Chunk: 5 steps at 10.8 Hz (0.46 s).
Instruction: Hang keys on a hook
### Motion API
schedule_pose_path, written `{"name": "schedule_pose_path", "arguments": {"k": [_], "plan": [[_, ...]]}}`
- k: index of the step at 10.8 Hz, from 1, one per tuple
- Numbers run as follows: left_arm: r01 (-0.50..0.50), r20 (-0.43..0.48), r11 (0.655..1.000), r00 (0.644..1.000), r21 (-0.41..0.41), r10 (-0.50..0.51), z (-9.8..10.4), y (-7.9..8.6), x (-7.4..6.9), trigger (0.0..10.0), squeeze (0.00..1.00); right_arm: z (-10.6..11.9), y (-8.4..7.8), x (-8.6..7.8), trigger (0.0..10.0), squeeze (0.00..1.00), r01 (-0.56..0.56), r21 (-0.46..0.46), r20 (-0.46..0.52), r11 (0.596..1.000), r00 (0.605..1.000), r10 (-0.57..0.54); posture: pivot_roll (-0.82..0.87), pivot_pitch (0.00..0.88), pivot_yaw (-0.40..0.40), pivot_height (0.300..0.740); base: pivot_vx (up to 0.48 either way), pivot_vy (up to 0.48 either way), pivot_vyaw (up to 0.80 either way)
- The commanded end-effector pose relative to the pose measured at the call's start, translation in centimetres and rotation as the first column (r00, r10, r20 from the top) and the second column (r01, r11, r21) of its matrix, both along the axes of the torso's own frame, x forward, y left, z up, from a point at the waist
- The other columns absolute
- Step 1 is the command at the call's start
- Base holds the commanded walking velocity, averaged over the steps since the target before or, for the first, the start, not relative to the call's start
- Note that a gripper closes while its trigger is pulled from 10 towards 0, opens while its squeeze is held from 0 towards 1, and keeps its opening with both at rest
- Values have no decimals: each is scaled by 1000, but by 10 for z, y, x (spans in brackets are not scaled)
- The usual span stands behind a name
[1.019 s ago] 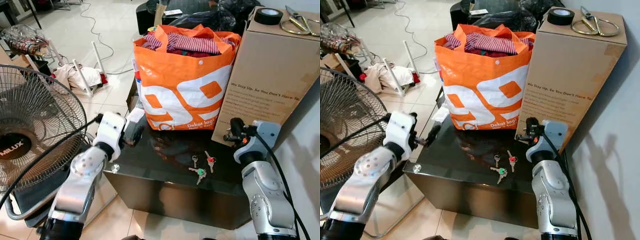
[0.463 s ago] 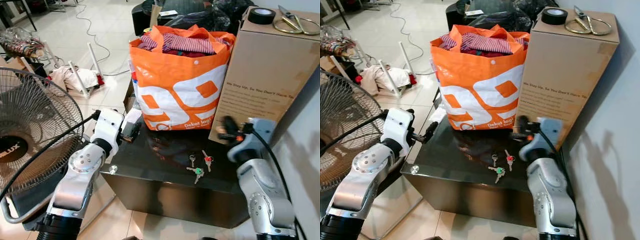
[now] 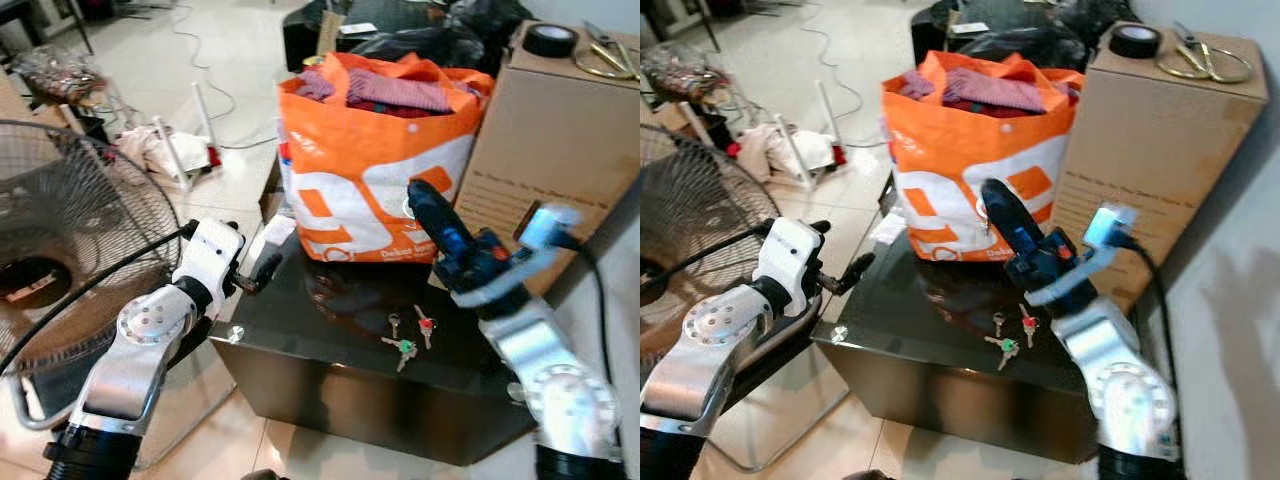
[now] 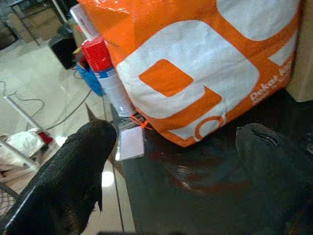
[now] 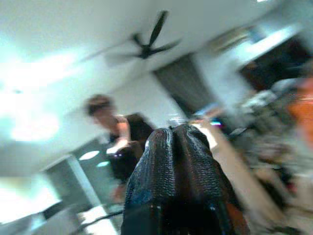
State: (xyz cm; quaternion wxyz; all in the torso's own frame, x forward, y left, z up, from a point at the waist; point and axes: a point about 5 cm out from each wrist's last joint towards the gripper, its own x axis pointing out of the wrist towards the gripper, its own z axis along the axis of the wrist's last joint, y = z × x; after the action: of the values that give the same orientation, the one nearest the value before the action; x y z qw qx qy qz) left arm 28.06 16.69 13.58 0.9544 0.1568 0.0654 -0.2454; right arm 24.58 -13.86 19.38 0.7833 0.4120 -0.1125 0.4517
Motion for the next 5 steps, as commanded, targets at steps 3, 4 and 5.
{"name": "schedule_pose_path", "arguments": {"k": [3,4,5], "plan": [[44,5,999,999,8,-44,4,-1,0,10000,0,14,-6,-8,10000,0,-75,92,49,993,996,70,-39,0,73,740,0,0,0],[49,3,999,999,7,-49,3,-3,1,10000,0,14,-7,-10,10000,0,-80,97,47,992,996,76,-39,0,73,740,0,0,0],[52,4,999,999,6,-52,3,-3,1,10000,0,14,-8,-10,10000,0,-78,94,41,992,996,74,-36,0,72,740,0,0,0]]}}
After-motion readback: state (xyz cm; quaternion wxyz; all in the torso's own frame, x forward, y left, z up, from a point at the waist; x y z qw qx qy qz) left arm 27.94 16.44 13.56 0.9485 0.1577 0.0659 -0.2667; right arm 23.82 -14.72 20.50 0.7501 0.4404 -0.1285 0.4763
